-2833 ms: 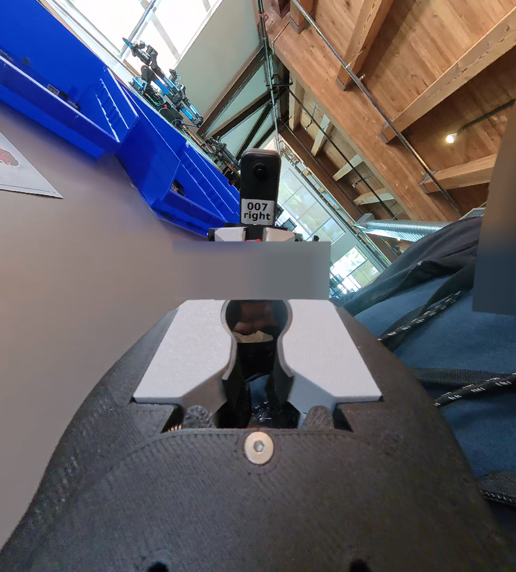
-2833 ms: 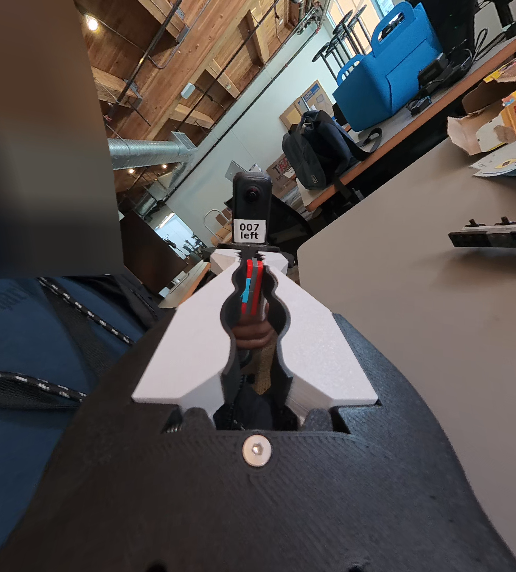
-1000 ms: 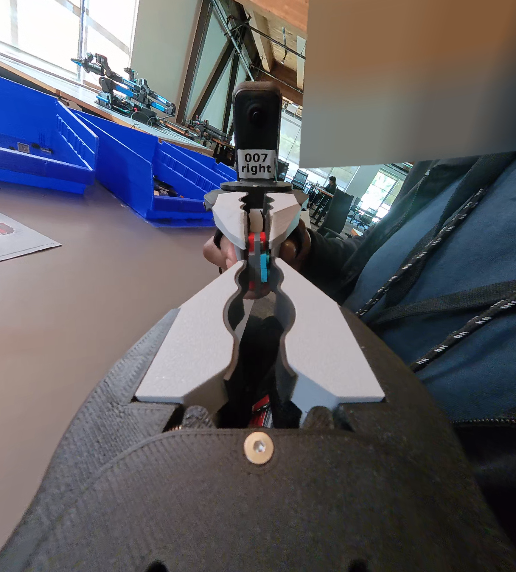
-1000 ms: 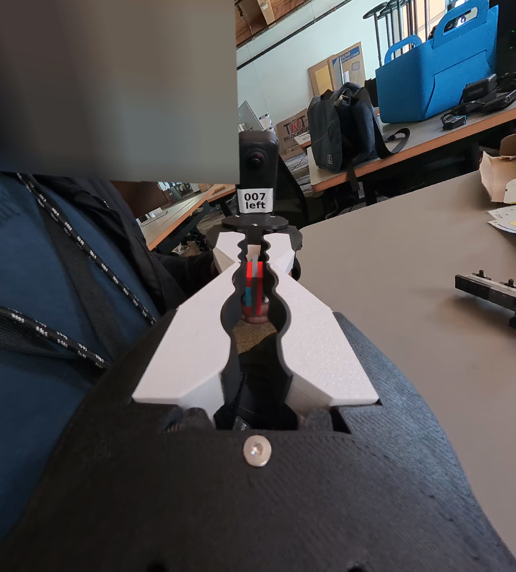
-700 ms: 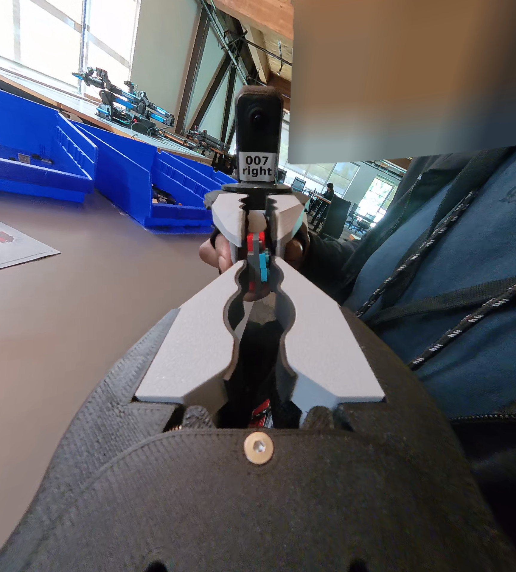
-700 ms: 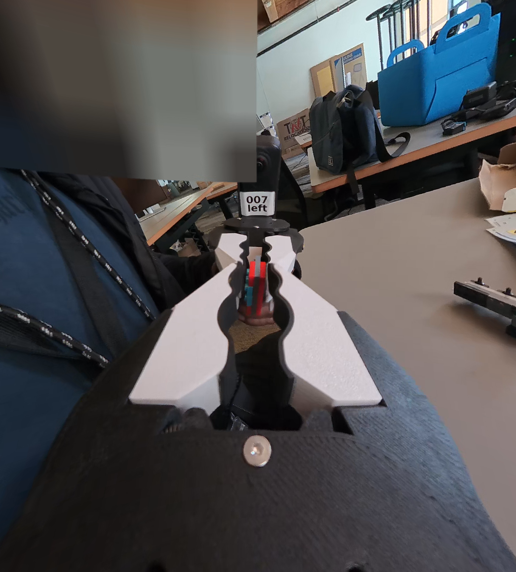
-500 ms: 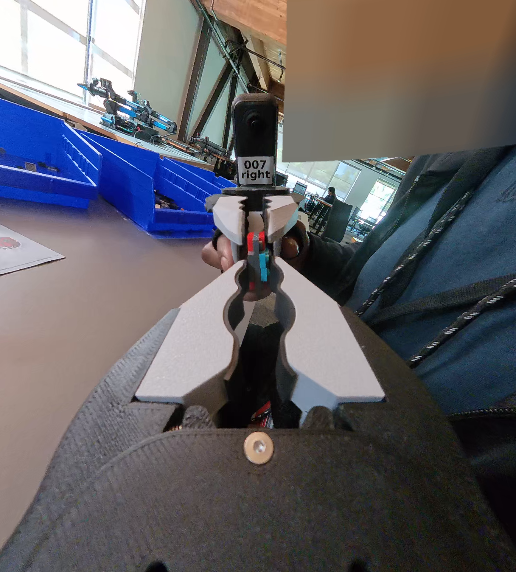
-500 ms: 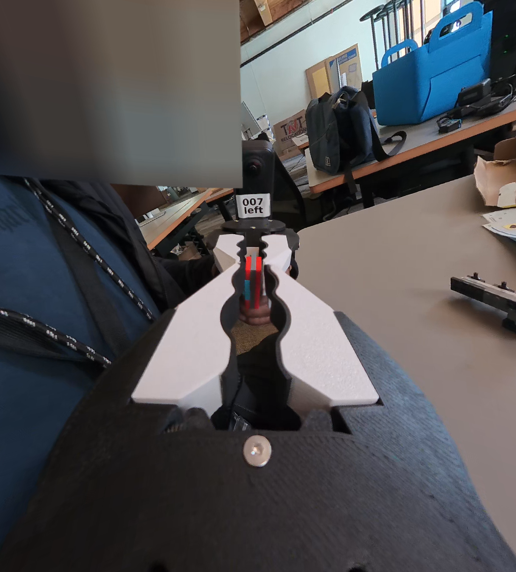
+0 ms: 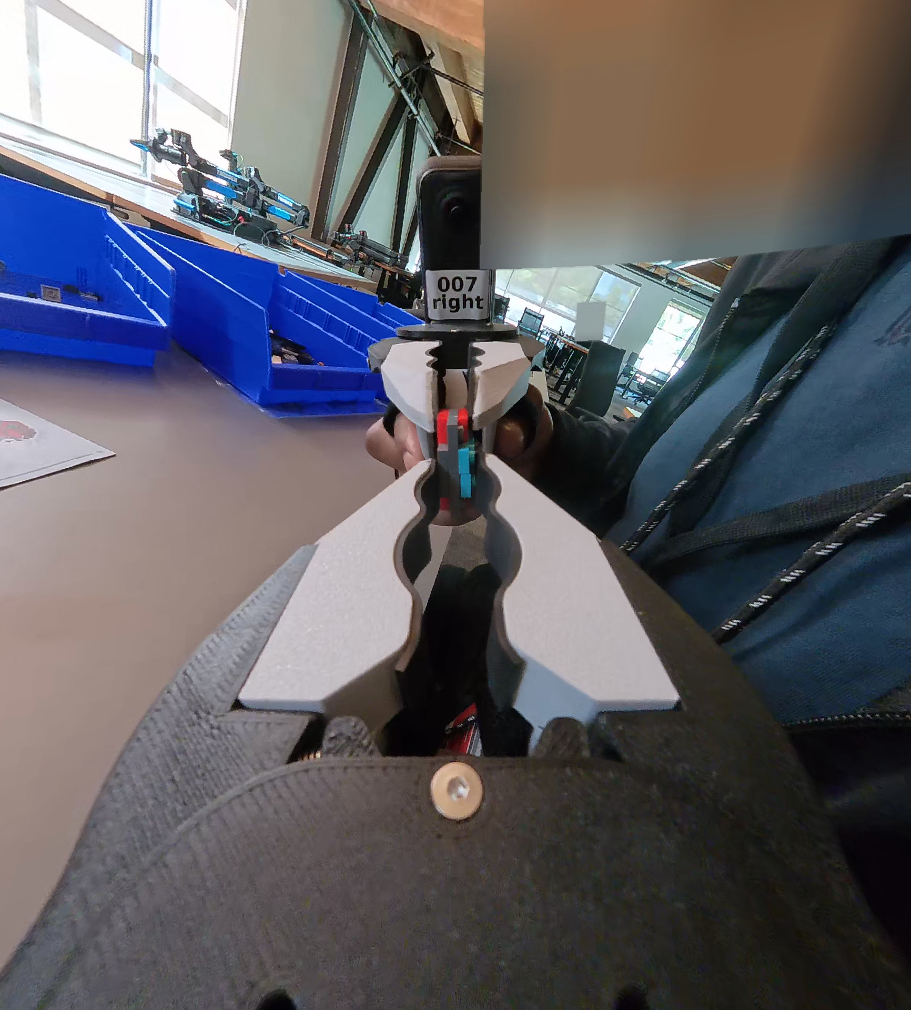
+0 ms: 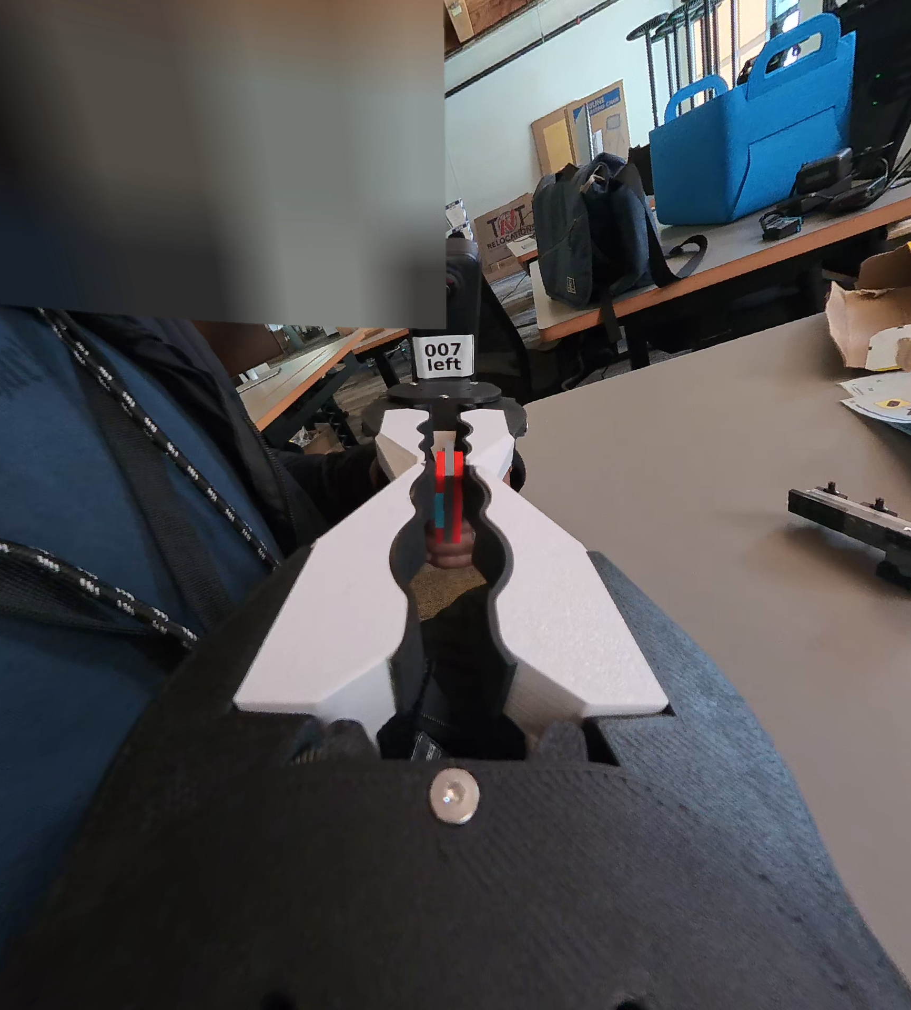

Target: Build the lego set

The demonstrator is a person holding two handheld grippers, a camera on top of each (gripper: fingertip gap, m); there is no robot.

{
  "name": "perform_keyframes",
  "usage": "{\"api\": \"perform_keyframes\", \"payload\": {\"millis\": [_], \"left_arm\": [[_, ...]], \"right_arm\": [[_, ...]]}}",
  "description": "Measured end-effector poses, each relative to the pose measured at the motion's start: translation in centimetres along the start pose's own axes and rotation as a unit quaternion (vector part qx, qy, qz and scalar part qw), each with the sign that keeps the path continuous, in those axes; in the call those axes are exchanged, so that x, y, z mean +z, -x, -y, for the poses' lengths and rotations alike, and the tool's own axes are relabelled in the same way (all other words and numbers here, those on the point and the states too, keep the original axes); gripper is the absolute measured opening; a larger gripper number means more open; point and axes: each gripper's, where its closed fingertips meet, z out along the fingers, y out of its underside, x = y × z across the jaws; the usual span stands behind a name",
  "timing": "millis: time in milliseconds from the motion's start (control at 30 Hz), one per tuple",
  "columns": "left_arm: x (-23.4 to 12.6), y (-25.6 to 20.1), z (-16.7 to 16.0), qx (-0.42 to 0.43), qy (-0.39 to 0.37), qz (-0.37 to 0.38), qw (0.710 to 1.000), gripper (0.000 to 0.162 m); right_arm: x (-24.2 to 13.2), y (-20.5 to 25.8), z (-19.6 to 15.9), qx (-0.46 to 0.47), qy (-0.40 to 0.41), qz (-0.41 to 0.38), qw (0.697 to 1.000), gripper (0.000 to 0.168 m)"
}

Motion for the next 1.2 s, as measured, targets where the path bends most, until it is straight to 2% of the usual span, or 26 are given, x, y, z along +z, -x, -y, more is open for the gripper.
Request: {"api": "perform_keyframes", "payload": {"millis": [167,200,233,300,367,633,767,833,867,900,1033,1200], "left_arm": [[0.0,0.1,0.0,-0.003,-0.001,-0.001,1.000,0.012],[-0.1,0.0,0.0,-0.005,-0.002,-0.003,1.000,0.011],[0.0,0.0,0.0,-0.005,-0.002,-0.004,1.000,0.012],[0.0,0.0,-0.2,-0.002,0.005,-0.003,1.000,0.012],[0.1,0.1,-0.4,-0.002,0.011,0.000,1.000,0.012],[0.2,0.7,-1.1,-0.038,0.023,0.008,0.999,0.012],[0.4,1.9,-1.5,-0.102,0.012,0.024,0.994,0.012],[0.5,3.2,-2.0,-0.154,0.006,0.046,0.987,0.012],[0.4,4.1,-2.3,-0.183,0.002,0.060,0.981,0.011],[0.2,5.0,-2.7,-0.218,-0.003,0.076,0.973,0.012],[-1.7,9.1,-5.1,-0.335,-0.009,0.168,0.927,0.012],[-3.5,11.9,-7.9,-0.354,0.030,0.271,0.895,0.012]], "right_arm": [[0.1,-0.2,0.0,0.022,-0.010,0.006,1.000,0.011],[0.2,-0.3,-0.1,0.023,-0.008,0.004,1.000,0.021],[0.2,-0.2,-0.2,0.024,-0.005,0.006,1.000,0.023],[0.4,-0.2,-0.1,0.032,-0.006,0.011,0.999,0.020],[0.4,-0.1,0.0,0.036,-0.010,0.016,0.999,0.009],[0.3,-0.9,-0.8,0.054,0.008,0.006,0.999,0.010],[0.0,-2.4,-1.2,0.099,-0.001,-0.018,0.995,0.010],[-0.2,-4.0,-1.9,0.138,-0.007,-0.045,0.989,0.016],[-0.4,-4.7,-2.5,0.162,-0.001,-0.053,0.985,0.036],[-0.7,-5.4,-3.0,0.178,0.002,-0.059,0.982,0.043],[-2.3,-7.2,-4.6,0.174,0.004,-0.099,0.980,0.044],[-3.4,-8.0,-5.5,0.159,-0.004,-0.123,0.980,0.043]]}}
